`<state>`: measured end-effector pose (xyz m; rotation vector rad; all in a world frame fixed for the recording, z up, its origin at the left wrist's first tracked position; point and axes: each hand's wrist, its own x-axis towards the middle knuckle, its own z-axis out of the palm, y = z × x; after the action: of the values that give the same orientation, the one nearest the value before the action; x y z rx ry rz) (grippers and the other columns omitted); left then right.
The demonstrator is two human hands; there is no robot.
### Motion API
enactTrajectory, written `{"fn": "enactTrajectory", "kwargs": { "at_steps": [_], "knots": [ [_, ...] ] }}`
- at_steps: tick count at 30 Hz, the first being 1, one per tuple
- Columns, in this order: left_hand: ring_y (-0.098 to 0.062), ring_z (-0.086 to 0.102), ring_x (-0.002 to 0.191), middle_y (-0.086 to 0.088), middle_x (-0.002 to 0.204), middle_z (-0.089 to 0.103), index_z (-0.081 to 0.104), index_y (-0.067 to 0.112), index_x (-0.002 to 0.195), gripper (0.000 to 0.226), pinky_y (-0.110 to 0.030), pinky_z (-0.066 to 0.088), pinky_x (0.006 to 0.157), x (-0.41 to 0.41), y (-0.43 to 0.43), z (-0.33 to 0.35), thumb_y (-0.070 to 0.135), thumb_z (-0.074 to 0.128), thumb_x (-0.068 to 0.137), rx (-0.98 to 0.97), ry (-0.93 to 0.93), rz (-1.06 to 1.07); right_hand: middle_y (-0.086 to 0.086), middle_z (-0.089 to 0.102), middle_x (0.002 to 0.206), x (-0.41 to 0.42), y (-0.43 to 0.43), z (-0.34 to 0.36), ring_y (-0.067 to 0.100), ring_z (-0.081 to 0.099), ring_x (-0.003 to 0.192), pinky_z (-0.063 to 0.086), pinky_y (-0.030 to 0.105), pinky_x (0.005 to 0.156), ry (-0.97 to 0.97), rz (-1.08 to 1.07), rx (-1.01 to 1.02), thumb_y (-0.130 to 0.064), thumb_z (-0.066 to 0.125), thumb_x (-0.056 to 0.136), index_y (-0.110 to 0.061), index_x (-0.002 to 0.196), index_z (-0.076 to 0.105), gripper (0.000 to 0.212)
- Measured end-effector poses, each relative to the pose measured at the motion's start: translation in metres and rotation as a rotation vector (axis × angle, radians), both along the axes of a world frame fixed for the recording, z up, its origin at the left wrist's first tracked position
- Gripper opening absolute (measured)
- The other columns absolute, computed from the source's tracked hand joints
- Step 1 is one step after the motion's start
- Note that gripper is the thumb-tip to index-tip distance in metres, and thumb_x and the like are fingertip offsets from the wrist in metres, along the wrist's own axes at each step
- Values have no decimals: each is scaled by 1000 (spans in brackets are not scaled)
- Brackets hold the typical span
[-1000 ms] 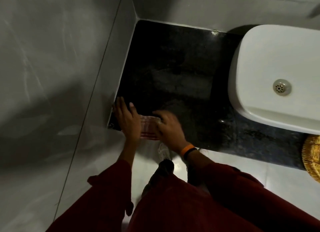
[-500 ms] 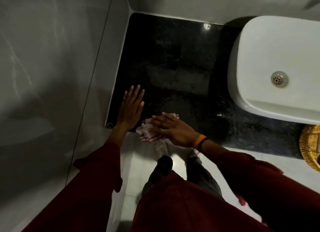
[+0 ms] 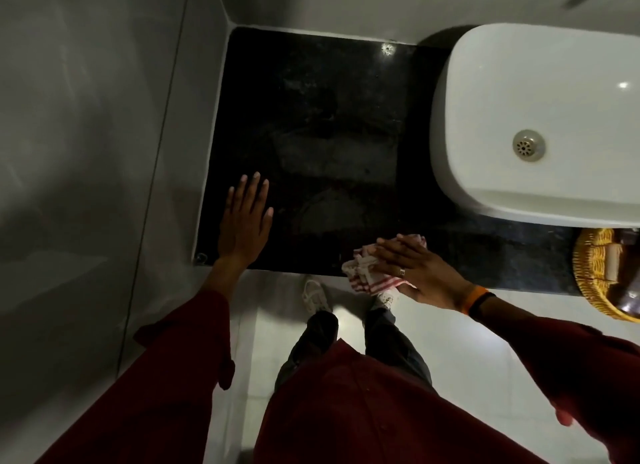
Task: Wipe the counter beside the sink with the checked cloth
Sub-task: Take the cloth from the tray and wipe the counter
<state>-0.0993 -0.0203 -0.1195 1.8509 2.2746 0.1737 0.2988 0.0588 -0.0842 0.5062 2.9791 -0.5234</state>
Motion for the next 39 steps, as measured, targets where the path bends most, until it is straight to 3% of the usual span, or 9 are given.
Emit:
{"fn": "enactTrajectory", "kwargs": {
  "at_steps": [3,6,10,13,15,18,20,25,39],
  "knots": [
    [-27,10,157,-7,168,16,16,15,158,58,-49,13,128,0,0,-1,37,22,105,10,-2,1,2,50,154,-4,-7,13,27,37,149,32,51,122,16,-72,-57,-24,63,94,-26,140,57,46],
    [-28,12,156,-8,168,18,19,14,158,57,-50,15,128,1,0,-1,37,23,106,25,5,-1,2,60,144,-20,-18,31,21,56,133,49,40,108,28,-381,-281,-30,51,94,-27,131,64,39],
    [-28,14,156,-9,167,20,20,14,158,57,-51,16,127,2,0,-2,37,23,106,36,6,4,-5,76,94,-44,-15,48,12,73,88,58,27,77,276,-983,-1004,-25,55,93,-24,98,73,19],
    [-28,12,156,-8,168,18,19,14,158,58,-51,15,128,2,0,-1,37,24,105,33,-13,6,-5,78,87,-52,3,46,19,72,87,58,21,71,332,-1153,-1215,-9,56,95,-23,96,75,23],
    [-28,12,156,-9,168,18,19,13,158,58,-51,15,128,3,0,0,37,24,105,33,-6,6,-2,75,107,-55,4,41,18,67,104,54,19,83,328,-1168,-957,-21,61,90,-21,118,70,29],
    [-29,10,157,-10,168,16,18,12,158,59,-53,15,128,4,0,1,37,24,105,35,-2,4,6,61,135,-52,-12,27,19,52,124,45,38,102,283,-1023,-249,-33,59,89,-19,136,58,49],
    [-30,10,157,-11,168,16,18,12,158,60,-53,14,127,5,0,1,37,26,104,49,-7,-6,9,46,154,-52,-21,18,25,41,142,38,44,113,222,-796,-69,-36,54,95,-16,147,48,57],
    [-29,10,157,-12,168,16,18,9,158,61,-52,15,128,14,2,0,37,27,103,60,-4,-63,8,3,172,-69,-33,-8,26,3,160,19,53,127,57,-588,-64,-40,32,105,-16,162,12,65],
    [-25,6,158,-11,169,12,10,9,159,66,-48,13,129,24,62,-6,45,23,105,106,54,-141,4,4,172,-188,48,-17,23,2,160,15,50,128,46,-744,107,-41,30,104,-29,162,5,63]
  ]
}}
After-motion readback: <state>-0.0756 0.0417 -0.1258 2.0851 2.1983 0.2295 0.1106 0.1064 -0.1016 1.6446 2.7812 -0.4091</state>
